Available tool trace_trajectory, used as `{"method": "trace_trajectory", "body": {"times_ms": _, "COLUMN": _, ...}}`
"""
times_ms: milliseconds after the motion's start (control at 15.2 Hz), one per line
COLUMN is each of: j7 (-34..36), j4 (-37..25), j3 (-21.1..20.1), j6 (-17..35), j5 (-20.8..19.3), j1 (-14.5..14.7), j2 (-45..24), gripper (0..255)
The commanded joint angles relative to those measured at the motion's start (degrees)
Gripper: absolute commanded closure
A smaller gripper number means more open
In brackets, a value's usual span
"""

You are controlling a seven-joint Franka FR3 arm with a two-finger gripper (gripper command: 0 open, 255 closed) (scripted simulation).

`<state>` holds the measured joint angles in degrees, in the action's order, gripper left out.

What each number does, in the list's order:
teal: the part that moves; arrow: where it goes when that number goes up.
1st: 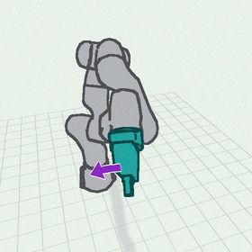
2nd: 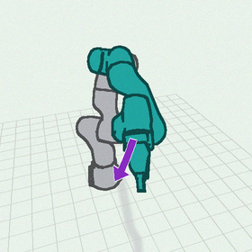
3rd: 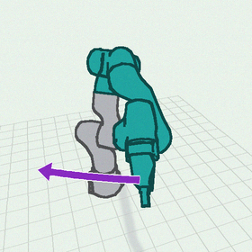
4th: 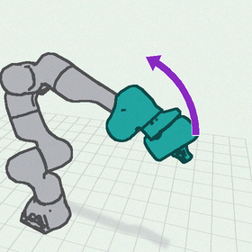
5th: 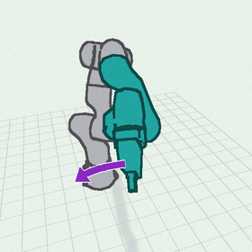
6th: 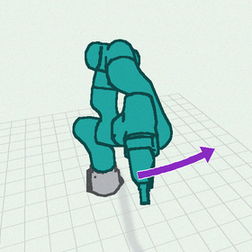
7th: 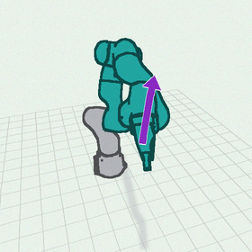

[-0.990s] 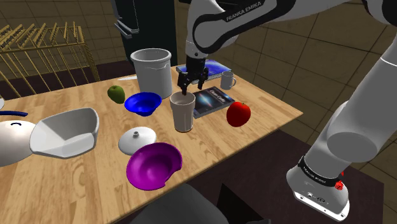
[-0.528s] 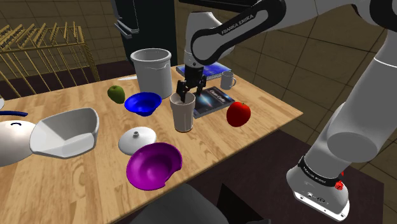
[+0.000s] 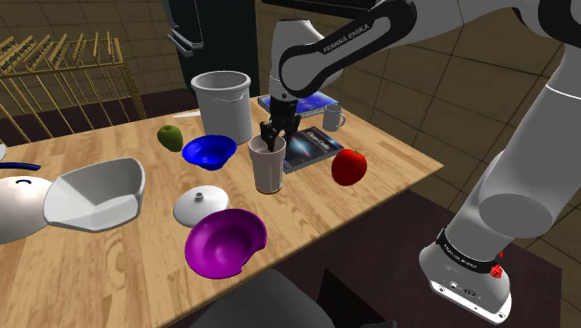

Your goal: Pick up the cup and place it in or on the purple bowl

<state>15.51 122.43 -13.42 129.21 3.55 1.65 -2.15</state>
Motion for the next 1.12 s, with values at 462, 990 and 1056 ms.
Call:
{"method": "trace_trajectory", "body": {"times_ms": 462, "j7": 0.03, "j4": -0.05, "j3": -0.01, "j6": 0.01, "j5": -0.02, "j1": 0.01, "j2": -0.06, "gripper": 255}}
{"method": "trace_trajectory", "body": {"times_ms": 990, "j7": -0.1, "j4": -3.0, "j3": 0.08, "j6": -5.21, "j5": 0.41, "j1": -0.1, "j2": 2.26, "gripper": 255}}
{"method": "trace_trajectory", "body": {"times_ms": 1056, "j7": -0.1, "j4": -3.48, "j3": 0.09, "j6": -5.96, "j5": 0.46, "j1": -0.11, "j2": 2.53, "gripper": 255}}
